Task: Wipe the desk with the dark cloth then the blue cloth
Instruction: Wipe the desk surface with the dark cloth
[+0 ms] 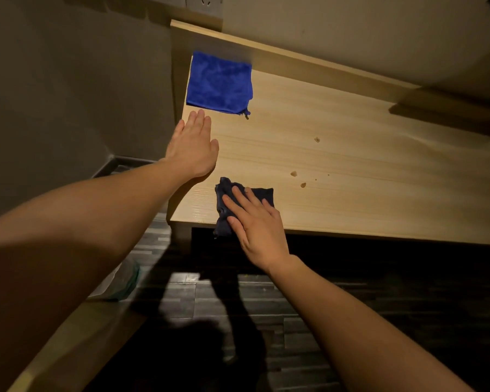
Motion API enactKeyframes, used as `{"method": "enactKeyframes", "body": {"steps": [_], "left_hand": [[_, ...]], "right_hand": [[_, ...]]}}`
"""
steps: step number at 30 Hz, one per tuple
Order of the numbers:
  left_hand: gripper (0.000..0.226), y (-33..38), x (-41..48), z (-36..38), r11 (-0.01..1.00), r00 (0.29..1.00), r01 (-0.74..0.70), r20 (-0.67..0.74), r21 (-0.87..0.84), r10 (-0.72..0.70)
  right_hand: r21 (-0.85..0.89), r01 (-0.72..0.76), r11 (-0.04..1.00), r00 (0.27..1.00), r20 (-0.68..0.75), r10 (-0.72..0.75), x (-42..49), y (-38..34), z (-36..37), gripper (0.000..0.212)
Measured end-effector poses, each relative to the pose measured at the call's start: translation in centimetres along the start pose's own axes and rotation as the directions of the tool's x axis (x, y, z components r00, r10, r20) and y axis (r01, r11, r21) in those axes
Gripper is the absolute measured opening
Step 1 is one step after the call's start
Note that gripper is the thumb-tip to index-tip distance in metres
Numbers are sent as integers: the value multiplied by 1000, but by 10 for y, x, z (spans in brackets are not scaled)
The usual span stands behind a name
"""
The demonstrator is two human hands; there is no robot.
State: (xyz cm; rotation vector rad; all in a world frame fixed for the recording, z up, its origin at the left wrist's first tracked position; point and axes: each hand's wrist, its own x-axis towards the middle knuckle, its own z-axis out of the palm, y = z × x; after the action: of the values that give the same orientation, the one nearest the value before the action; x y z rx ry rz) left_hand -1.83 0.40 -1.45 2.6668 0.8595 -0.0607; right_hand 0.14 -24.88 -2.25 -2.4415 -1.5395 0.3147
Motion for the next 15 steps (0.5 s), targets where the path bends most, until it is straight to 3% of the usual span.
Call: {"method": "enactKeyframes", "body": {"steps": [4, 9, 12, 15], "left_hand": [[63, 12, -2, -1, 999, 1000, -19, 21, -27, 20], [62, 54, 0, 2, 985, 999, -46, 3, -166, 48], [64, 76, 3, 12, 986, 999, -12, 36, -168, 18], [69, 83, 3, 28, 1000, 998, 14, 58, -5, -13]], "right_hand": [[174, -1, 985, 1000, 5, 0, -11, 1, -8, 40], [518, -188, 835, 969, 237, 71, -20, 19, -46, 35], [600, -193, 776, 979, 176, 107, -17, 41, -72, 32], [666, -182, 724, 979, 56, 195, 10, 73, -96, 35]]}}
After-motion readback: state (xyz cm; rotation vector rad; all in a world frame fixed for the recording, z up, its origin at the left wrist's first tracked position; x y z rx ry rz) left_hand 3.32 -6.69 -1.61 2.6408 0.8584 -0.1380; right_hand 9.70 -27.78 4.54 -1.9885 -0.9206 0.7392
